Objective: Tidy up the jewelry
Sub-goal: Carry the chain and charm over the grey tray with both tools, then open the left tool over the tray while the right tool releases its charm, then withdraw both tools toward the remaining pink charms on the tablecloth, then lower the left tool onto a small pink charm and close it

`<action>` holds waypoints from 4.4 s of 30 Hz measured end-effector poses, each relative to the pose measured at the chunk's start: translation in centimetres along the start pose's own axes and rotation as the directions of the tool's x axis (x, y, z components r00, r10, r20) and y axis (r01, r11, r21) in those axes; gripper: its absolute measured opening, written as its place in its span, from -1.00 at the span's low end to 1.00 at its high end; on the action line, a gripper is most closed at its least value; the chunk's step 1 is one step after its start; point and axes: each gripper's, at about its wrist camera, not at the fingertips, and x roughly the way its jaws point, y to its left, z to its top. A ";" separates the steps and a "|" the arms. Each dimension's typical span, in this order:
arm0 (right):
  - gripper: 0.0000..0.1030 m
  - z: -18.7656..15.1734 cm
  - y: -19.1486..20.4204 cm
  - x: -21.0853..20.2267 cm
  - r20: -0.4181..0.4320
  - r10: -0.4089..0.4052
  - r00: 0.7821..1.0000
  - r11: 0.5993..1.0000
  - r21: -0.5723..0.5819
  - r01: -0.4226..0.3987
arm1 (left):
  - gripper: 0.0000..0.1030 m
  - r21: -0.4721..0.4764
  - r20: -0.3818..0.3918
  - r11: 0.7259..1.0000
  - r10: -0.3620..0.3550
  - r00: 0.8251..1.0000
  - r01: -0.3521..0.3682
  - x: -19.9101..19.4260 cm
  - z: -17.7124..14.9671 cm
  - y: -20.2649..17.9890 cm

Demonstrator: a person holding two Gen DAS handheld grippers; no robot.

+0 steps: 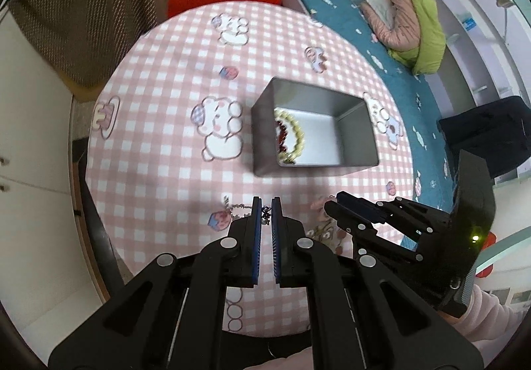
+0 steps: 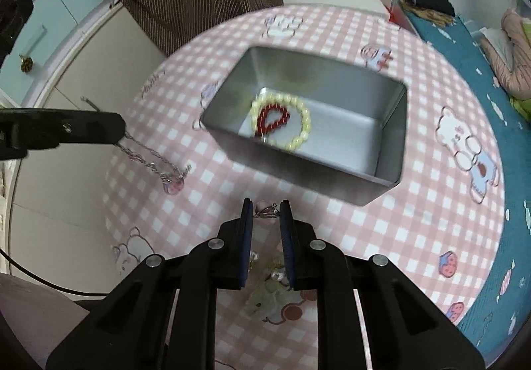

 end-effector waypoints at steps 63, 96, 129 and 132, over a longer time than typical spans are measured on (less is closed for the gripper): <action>-0.37 3.0 -8.6 -4.6 0.105 -0.117 0.988 0.945 0.318 0.078 | -0.63 0.249 -0.080 0.967 -0.041 0.996 0.060 6.1 8.2 -9.4; 0.59 -1.8 -6.9 -6.3 0.053 -0.187 0.981 0.929 0.334 0.158 | 0.37 0.280 -0.096 0.960 0.018 0.995 0.009 3.6 1.2 -8.5; 0.76 -8.2 -7.8 -1.4 -0.170 -0.166 0.971 0.911 0.352 0.217 | 0.02 0.358 -0.274 0.928 0.212 0.938 -0.105 13.1 -4.1 -6.7; 0.77 -8.3 -7.8 -1.2 -0.170 -0.161 0.972 0.912 0.351 0.213 | -0.03 0.377 -0.286 0.921 0.215 0.934 -0.097 13.6 -4.3 -7.2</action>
